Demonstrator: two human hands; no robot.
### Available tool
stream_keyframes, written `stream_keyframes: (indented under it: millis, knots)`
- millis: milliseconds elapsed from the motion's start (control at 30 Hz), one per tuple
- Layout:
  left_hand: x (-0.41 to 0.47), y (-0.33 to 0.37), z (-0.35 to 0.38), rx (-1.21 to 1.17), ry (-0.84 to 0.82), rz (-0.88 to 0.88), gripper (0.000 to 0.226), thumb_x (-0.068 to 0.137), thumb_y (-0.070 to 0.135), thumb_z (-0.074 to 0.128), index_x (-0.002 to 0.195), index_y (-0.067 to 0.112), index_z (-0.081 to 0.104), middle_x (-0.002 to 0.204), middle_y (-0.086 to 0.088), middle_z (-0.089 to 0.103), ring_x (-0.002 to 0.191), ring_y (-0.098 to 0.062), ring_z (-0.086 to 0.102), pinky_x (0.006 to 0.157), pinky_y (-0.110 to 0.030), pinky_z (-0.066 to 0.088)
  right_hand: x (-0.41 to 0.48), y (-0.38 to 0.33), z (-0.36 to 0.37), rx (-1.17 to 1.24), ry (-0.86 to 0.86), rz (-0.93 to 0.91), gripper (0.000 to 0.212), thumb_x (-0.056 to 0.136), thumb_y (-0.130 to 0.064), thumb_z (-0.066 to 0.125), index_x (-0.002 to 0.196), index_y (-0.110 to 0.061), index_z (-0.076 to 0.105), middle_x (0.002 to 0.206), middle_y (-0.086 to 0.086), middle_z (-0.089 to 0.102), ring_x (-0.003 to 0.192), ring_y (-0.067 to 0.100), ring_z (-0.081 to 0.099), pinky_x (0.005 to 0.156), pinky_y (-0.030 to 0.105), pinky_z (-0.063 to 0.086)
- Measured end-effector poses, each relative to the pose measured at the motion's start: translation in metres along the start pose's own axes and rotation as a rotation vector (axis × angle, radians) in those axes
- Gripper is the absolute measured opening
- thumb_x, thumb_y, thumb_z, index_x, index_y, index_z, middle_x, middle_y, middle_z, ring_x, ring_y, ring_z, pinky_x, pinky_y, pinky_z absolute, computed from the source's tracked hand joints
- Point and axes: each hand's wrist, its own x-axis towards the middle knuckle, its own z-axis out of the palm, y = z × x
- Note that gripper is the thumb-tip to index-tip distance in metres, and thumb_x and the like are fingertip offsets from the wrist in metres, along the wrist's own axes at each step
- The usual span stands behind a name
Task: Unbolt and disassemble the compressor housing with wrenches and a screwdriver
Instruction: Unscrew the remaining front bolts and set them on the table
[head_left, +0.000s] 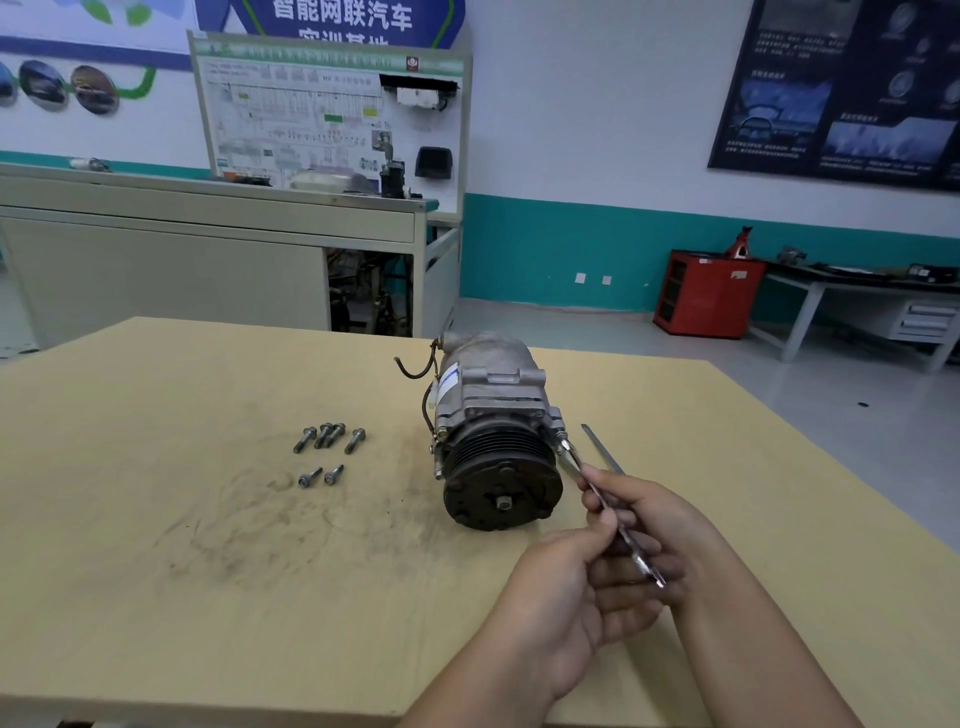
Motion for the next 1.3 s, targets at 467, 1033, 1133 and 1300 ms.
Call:
stream_keyframes:
  millis: [467,1033,1133,1300]
  knots:
    - [-0.008,0.004,-0.019,-0.153,0.075,-0.088,0.024,0.082,0.025,0.060,0.070,0.005,0.064,0.060,-0.011,0.066,0.044,-0.018,0.062,0.039,-0.017,0.046,-0.005,0.014,0.011,-0.052,-0.026,-0.083,0.031,0.098,-0.020,0.044,0.083,0.000,0.063,0.053,0.002,0.060,0.029,0.006,0.037,0.028,0.013,0.030]
    - [0.012,-0.016,0.004,0.020,0.139,-0.044,0.029,0.103,0.024,0.033,0.100,0.005,0.055,0.057,-0.005,0.063,0.044,-0.014,0.058,0.047,-0.017,0.047,-0.005,0.007,0.002,-0.461,0.187,-0.232,0.030,0.086,-0.023,0.066,0.065,-0.004,0.058,0.038,0.001,0.047,0.024,0.005,0.032,0.028,0.009,0.023]
    - [0.015,-0.019,0.008,0.050,0.139,0.040,0.035,0.104,0.020,0.031,0.088,0.006,0.060,0.059,-0.006,0.065,0.047,-0.014,0.061,0.051,-0.018,0.048,-0.003,0.000,0.000,-0.541,0.199,-0.273,0.029,0.084,-0.022,0.068,0.064,-0.004,0.059,0.043,0.004,0.055,0.026,0.006,0.030,0.030,0.011,0.023]
    - [0.016,-0.016,0.014,0.013,0.112,0.065,0.036,0.104,0.023,0.031,0.092,0.009,0.063,0.073,-0.006,0.071,0.058,-0.015,0.067,0.054,-0.019,0.050,-0.003,-0.011,-0.006,-0.544,0.111,-0.185,0.027,0.085,-0.027,0.066,0.069,-0.005,0.066,0.059,0.006,0.066,0.039,0.014,0.041,0.040,0.018,0.034]
